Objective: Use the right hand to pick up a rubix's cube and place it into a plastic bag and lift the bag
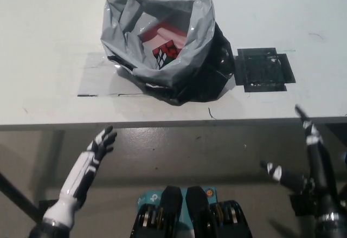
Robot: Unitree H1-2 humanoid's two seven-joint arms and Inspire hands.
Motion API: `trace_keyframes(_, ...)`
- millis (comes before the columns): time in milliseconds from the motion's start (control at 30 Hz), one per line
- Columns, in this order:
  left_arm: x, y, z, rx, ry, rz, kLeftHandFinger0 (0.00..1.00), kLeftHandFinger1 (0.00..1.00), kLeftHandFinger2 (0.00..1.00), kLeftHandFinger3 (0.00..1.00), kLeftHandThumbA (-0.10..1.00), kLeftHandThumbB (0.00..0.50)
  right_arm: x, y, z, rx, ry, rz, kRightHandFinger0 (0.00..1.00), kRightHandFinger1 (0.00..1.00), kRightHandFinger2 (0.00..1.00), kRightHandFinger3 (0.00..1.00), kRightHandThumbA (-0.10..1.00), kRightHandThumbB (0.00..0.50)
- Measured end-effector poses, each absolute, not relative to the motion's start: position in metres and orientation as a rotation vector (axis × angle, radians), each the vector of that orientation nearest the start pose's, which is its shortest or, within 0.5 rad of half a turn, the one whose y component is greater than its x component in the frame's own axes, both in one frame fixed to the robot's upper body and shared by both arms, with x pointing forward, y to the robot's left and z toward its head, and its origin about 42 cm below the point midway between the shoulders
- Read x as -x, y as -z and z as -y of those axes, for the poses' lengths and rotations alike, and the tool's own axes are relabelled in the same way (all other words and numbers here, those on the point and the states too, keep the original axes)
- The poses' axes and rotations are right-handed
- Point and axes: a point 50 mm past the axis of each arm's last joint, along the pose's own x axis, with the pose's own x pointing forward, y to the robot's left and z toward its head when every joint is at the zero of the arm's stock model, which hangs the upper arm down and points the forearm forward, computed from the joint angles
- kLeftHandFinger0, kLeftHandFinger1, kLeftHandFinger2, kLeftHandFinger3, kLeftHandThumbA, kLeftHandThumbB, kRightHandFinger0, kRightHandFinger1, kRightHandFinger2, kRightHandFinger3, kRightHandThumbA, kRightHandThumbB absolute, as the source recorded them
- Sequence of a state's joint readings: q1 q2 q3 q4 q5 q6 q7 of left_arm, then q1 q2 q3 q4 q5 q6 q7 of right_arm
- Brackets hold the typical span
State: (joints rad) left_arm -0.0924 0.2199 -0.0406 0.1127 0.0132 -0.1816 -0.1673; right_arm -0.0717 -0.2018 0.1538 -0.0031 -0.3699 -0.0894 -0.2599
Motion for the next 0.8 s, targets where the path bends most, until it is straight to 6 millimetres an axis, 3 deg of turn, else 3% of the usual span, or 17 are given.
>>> trace_keyframes(67, -0.301, -0.098, -0.263, -0.243, 0.228, 0.109, 1.00, 1.00, 1.00, 1.00, 1.00, 0.212, -0.293, -0.108, 0.238, 0.544, 0.054, 0.210, 1.00, 1.00, 1.00, 1.00, 1.00, 0.285)
trace_keyframes(300, -0.283, -0.089, -0.263, -0.240, 0.234, 0.090, 1.00, 1.00, 1.00, 1.00, 1.00, 0.211, -0.270, -0.084, 0.229, 0.511, -0.002, 0.205, 1.00, 1.00, 1.00, 1.00, 1.00, 0.305)
trace_keyframes(400, -0.282, -0.090, -0.262, -0.240, 0.241, 0.094, 1.00, 1.00, 1.00, 1.00, 1.00, 0.211, -0.268, -0.083, 0.228, 0.505, -0.011, 0.213, 1.00, 1.00, 1.00, 1.00, 1.00, 0.317)
trace_keyframes(800, -0.282, -0.092, -0.261, -0.242, 0.257, 0.108, 1.00, 1.00, 1.00, 1.00, 1.00, 0.225, -0.266, -0.079, 0.224, 0.486, -0.047, 0.236, 1.00, 1.00, 1.00, 1.00, 1.00, 0.264)
